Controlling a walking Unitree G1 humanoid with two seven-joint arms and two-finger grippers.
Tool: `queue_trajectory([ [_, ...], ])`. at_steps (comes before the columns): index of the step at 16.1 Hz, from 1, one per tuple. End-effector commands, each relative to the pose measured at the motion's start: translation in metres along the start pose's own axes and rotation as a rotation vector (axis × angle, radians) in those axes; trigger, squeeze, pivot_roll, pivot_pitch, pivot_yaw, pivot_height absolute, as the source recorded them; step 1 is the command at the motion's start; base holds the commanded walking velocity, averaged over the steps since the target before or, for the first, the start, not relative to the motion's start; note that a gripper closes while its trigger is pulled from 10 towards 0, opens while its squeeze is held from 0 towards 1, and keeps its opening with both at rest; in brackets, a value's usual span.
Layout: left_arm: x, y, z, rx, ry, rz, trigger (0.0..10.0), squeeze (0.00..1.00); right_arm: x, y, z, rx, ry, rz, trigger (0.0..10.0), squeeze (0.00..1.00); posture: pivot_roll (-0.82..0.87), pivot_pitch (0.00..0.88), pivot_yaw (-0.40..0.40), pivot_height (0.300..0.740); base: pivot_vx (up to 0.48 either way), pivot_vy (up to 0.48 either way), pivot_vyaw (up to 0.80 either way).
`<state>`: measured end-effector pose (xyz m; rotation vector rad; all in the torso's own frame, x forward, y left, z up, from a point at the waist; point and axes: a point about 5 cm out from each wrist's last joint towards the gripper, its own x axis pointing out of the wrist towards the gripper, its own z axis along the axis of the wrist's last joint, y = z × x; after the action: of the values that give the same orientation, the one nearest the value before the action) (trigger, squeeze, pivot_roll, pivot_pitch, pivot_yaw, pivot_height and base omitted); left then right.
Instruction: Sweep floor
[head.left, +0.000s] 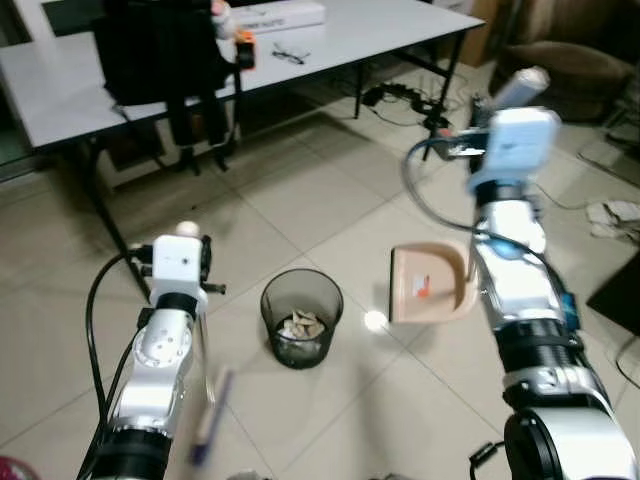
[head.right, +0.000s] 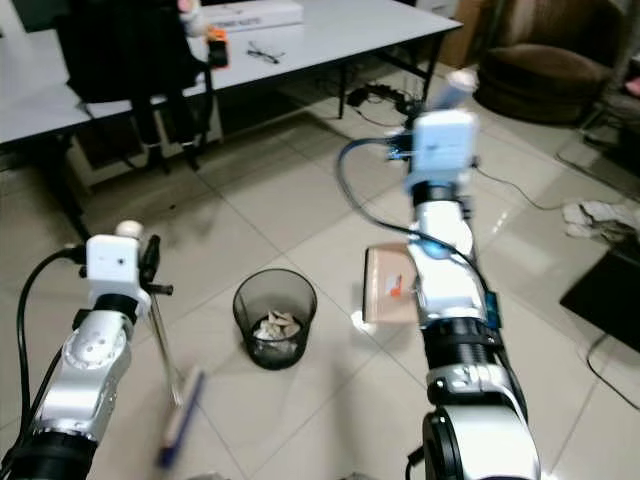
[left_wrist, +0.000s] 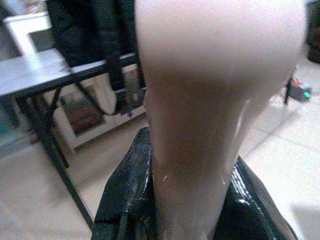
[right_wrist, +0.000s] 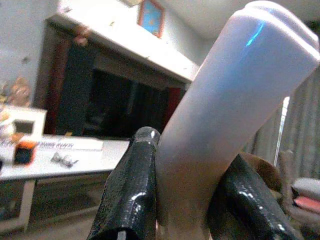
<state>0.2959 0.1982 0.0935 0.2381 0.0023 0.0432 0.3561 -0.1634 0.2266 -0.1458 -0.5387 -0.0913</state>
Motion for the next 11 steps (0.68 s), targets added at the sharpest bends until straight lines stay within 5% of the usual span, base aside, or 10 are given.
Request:
queue_trajectory([
  [1, 0.007, -0.004, 0.009, 0.050, -0.030, -0.030, 10.0, 0.00, 0.013, 0.004, 0.035, 0.088, -0.138, 0.024, 10.0, 0.00, -0.02, 0.000, 0.014, 0.740, 0.000, 0.000, 0.80],
  [5, 0.009, -0.002, 0.018, 0.129, -0.049, -0.045, 10.0, 0.00, 0.013, 0.037, 0.057, 0.263, -0.145, 0.142, 10.0, 0.00, -0.02, 0.000, 0.011, 0.740, 0.000, 0.000, 0.80],
  [7, 0.010, 0.002, 0.025, 0.134, -0.067, -0.037, 10.0, 0.00, 0.008, 0.048, 0.052, 0.388, -0.077, 0.164, 10.0, 0.00, 0.00, 0.000, 0.006, 0.740, 0.000, 0.000, 0.80],
  [11, 0.007, -0.001, 0.030, 0.158, -0.084, -0.073, 10.0, 0.00, -0.007, 0.061, 0.031, 0.464, 0.047, 0.222, 10.0, 0.00, 0.00, 0.000, 0.006, 0.740, 0.000, 0.000, 0.80],
])
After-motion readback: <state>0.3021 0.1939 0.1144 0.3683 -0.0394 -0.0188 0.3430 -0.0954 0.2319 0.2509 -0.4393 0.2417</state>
